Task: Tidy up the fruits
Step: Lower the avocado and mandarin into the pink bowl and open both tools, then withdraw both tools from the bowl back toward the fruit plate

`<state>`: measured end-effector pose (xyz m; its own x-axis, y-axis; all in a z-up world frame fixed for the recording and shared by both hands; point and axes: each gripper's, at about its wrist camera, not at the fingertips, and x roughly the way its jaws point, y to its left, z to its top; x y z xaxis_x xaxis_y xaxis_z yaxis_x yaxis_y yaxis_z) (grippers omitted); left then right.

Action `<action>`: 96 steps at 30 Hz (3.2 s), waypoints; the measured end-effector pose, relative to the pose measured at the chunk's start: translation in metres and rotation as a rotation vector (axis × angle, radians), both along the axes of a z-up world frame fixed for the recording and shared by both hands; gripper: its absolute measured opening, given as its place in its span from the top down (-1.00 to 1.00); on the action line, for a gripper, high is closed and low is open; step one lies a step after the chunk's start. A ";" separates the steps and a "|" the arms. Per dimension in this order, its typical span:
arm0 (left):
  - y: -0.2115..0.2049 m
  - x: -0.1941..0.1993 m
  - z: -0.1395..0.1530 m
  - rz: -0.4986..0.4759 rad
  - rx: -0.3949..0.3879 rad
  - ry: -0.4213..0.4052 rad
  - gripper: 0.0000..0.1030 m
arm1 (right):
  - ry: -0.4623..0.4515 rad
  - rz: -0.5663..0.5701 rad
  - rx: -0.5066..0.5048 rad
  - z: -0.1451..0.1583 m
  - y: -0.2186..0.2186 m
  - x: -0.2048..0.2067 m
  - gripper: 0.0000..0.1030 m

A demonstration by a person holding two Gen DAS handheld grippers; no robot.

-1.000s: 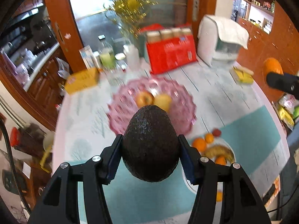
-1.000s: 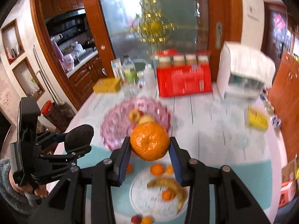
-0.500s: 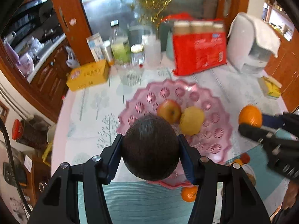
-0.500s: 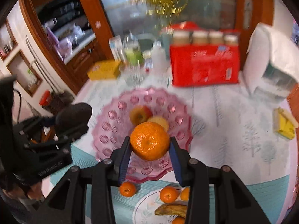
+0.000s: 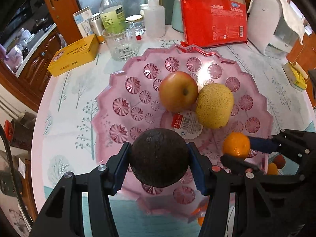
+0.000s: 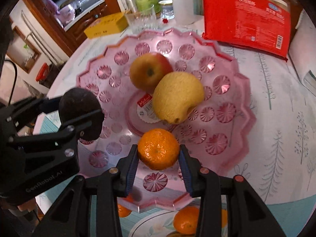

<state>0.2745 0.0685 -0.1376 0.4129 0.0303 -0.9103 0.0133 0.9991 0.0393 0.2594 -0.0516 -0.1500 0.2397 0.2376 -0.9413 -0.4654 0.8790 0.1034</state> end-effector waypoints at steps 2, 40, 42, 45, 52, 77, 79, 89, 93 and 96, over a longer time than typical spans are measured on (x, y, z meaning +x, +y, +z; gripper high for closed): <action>-0.002 0.002 -0.002 -0.012 0.008 -0.003 -0.08 | 0.001 0.005 -0.012 -0.006 0.000 0.000 0.20; -0.006 -0.062 0.047 0.028 0.005 -0.070 -0.68 | -0.101 -0.078 0.046 0.037 -0.029 -0.052 -0.20; -0.006 -0.070 0.052 0.030 -0.002 -0.076 -0.68 | -0.107 -0.092 0.048 0.041 -0.033 -0.056 -0.20; -0.007 -0.080 0.060 0.029 -0.010 -0.086 -0.68 | -0.116 -0.111 0.052 0.050 -0.039 -0.064 -0.20; -0.010 -0.105 0.082 0.021 -0.027 -0.126 -0.68 | -0.151 -0.141 0.061 0.071 -0.051 -0.087 -0.20; -0.025 -0.169 0.132 -0.013 -0.080 -0.219 -0.75 | -0.271 -0.277 0.079 0.134 -0.108 -0.163 -0.20; -0.027 -0.172 0.130 -0.017 -0.081 -0.217 -0.75 | -0.277 -0.304 0.076 0.135 -0.118 -0.167 -0.20; -0.043 -0.186 0.114 -0.037 -0.104 -0.190 -0.75 | -0.252 -0.380 0.061 0.121 -0.151 -0.186 -0.20; -0.052 -0.191 0.102 -0.045 -0.105 -0.173 -0.75 | -0.229 -0.388 0.059 0.111 -0.157 -0.191 -0.20; -0.059 -0.193 0.090 -0.051 -0.101 -0.153 -0.75 | -0.220 -0.383 0.058 0.105 -0.158 -0.192 -0.20</action>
